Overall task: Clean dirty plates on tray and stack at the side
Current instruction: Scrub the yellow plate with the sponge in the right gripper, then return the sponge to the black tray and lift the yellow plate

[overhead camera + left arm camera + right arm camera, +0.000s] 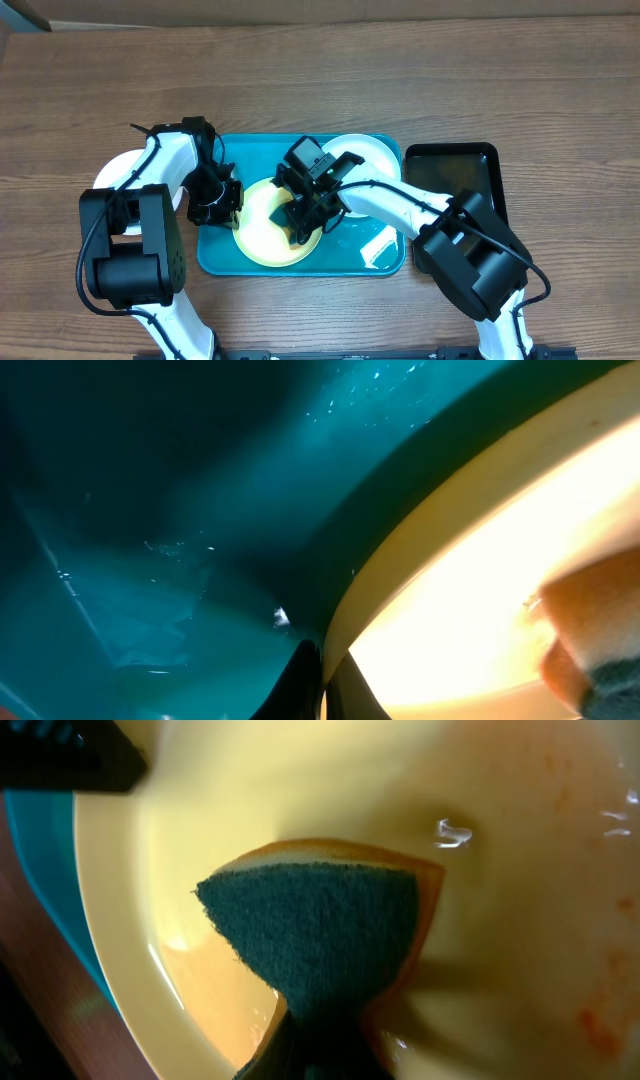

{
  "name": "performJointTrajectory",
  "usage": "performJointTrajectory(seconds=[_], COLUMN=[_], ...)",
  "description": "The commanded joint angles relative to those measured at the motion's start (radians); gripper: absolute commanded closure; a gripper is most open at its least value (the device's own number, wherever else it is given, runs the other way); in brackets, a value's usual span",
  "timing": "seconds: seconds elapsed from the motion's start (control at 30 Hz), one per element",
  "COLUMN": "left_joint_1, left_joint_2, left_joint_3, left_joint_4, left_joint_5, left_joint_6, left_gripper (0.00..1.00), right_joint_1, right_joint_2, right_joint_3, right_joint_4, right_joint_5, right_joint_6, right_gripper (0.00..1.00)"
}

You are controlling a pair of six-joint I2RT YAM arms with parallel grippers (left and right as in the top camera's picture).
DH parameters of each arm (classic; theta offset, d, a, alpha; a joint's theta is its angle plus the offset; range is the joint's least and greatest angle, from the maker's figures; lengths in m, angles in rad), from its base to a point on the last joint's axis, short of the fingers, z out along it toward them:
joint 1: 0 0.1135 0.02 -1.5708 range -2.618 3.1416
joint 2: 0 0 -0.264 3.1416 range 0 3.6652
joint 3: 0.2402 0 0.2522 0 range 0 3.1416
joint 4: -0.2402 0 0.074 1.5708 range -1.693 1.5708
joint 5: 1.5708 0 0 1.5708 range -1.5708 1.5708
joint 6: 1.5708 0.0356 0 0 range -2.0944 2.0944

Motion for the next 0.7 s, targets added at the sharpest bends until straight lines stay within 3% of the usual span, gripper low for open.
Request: performJointTrajectory(seconds=[0.0,0.13,0.43,0.67], left_joint_1=[0.001,0.001,0.001,0.001], left_joint_2=[0.016,0.016,0.016,0.016], left_joint_3=[-0.011,-0.011,-0.011,-0.011], left_joint_4=[0.006,0.005,0.004,0.004], left_joint_5=[-0.009,-0.009,-0.009,-0.009], left_joint_6=[-0.021,-0.021,-0.021,-0.021], left_gripper=[0.96,0.96,0.96,0.96], right_joint_1=[0.009,-0.04,-0.145,-0.133], right_joint_2=[0.009,0.009,0.009,0.009], right_joint_3=[-0.004,-0.002,0.094,0.091], right_joint_4=[0.046,0.051,-0.042,-0.18], right_joint_5=[0.158,0.336,0.346,0.296], right_joint_6=[0.078,0.147,0.139,0.138], right_gripper=[0.95,0.95,0.94,0.96])
